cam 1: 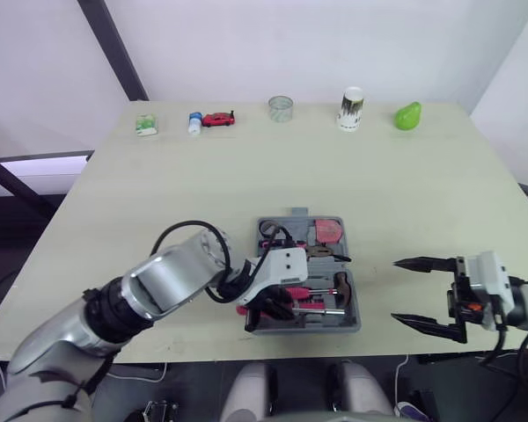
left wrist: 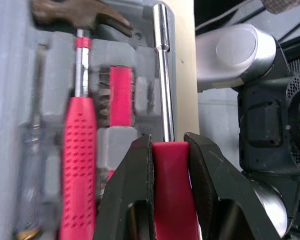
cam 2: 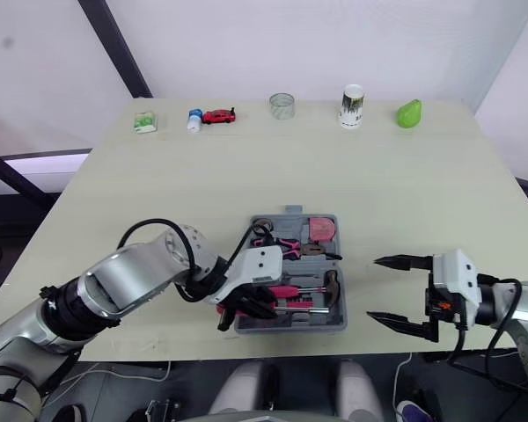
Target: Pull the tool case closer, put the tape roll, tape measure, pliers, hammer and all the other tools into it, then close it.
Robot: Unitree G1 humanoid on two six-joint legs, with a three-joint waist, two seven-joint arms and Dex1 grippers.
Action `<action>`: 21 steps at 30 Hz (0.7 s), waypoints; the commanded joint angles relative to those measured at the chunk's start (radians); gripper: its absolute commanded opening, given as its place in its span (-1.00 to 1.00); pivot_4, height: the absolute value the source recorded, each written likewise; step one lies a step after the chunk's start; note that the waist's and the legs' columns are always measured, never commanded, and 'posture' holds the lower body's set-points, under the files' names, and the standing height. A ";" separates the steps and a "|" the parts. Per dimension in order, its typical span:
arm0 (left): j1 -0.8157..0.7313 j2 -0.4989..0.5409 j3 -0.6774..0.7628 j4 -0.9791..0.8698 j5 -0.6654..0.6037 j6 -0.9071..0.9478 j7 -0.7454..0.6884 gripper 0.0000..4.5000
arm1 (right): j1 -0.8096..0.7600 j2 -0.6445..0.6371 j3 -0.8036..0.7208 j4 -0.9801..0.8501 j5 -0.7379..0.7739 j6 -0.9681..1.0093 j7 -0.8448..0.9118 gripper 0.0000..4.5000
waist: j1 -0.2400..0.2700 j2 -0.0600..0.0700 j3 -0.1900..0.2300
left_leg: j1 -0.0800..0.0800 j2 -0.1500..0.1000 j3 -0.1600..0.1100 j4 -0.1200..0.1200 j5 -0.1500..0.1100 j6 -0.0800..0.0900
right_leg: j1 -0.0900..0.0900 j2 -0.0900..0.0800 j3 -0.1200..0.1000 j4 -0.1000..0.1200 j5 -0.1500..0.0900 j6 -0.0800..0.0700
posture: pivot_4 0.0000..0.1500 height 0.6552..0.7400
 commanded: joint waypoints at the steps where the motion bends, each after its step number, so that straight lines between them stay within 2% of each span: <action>1: -0.016 -0.013 -0.036 -0.011 0.018 0.000 0.015 -0.75 | 0.009 -0.017 -0.044 0.006 0.012 -0.028 0.035 1.00 | 0.001 0.000 0.000 | 0.000 0.000 0.000 0.000 0.000 0.000 | 0.000 0.000 0.000 0.000 0.000 0.000 | 1.00 1.00; 9: -0.051 -0.059 -0.078 0.036 0.024 0.064 0.047 -0.75 | -0.002 0.001 -0.016 -0.004 -0.008 -0.041 0.022 1.00 | 0.001 0.000 0.000 | 0.000 0.000 0.000 0.000 0.000 0.000 | 0.000 0.000 0.000 0.000 0.000 0.000 | 1.00 1.00; 21: -0.059 -0.167 -0.135 0.150 0.040 0.065 0.081 -0.75 | -0.007 0.007 -0.007 -0.027 -0.024 -0.038 -0.002 1.00 | 0.002 0.000 0.000 | 0.000 0.000 0.000 0.001 0.000 0.000 | 0.000 0.000 0.000 0.001 0.000 0.000 | 1.00 1.00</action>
